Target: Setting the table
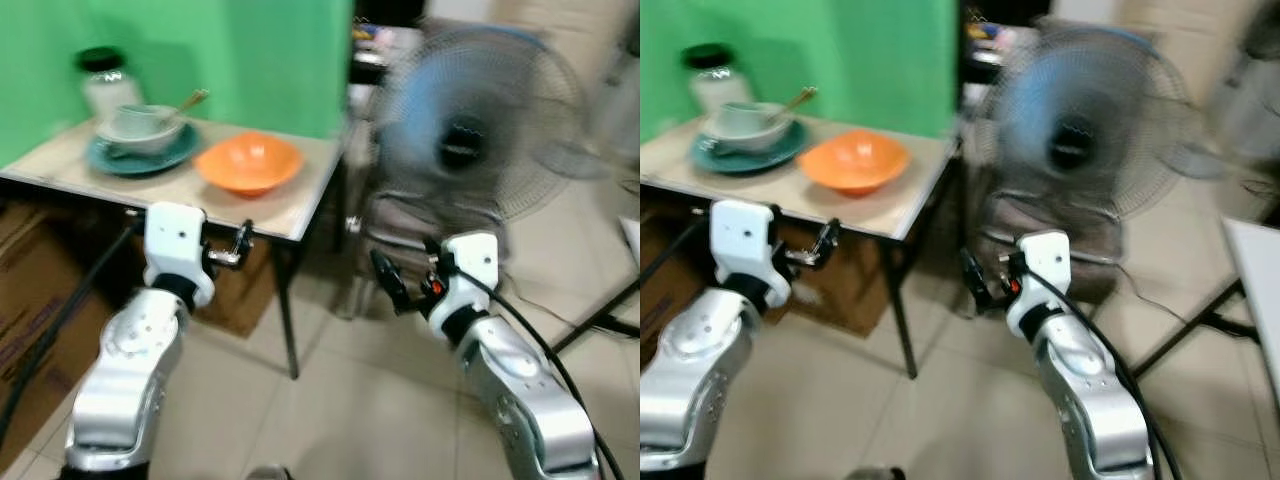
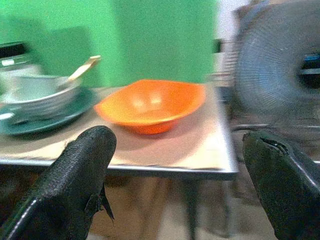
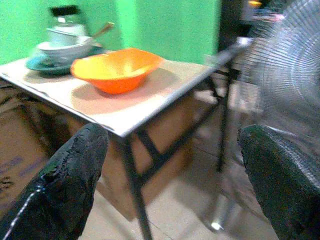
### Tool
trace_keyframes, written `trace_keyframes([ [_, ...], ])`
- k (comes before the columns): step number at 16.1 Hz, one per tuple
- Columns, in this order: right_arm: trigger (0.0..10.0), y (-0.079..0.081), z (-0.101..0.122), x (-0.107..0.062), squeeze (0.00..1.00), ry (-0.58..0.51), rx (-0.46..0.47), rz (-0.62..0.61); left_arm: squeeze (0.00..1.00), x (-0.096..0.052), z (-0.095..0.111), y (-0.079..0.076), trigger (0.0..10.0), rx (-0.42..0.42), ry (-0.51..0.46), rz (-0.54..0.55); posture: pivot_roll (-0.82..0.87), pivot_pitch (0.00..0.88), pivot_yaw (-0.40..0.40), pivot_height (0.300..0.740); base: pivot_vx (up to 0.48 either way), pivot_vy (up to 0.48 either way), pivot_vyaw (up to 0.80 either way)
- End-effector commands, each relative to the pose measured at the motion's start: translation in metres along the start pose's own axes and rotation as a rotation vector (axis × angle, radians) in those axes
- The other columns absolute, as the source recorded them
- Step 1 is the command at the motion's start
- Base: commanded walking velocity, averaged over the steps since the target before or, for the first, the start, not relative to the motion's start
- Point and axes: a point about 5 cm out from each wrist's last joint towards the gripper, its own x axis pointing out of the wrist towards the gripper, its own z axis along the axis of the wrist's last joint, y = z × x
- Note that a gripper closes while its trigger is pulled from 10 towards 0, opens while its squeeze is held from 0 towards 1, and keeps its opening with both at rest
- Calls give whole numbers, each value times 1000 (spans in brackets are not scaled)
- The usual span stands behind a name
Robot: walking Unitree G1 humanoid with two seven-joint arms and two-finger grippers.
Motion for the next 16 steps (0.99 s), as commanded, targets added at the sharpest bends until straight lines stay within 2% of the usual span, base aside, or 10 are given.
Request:
trace_keyframes([
  [1, 10000, 0, 2, 2, 1000, -13, -9, 4, 1000, 0, 2, -1, 10000, 15, -13, -7, 120, 0, 15, 740, 285, 0, 800],
  [8, 10000, -1, 5, 7, 1000, -20, -29, 31, 1000, 2, 6, 1, 10000, 38, -19, -14, 127, 0, 22, 740, 288, 0, 0],
  [12, 10000, 1, 6, 8, 1000, -34, -22, 33, 1000, 4, 7, 1, 10000, 43, -22, -23, 121, 0, 36, 740, 288, 0, 800],
  [16, 10000, -1, 8, 9, 1000, -44, 14, 4, 1000, 4, 5, 1, 10000, 52, -13, -33, 117, 0, 39, 740, 289, 0, 0],
])
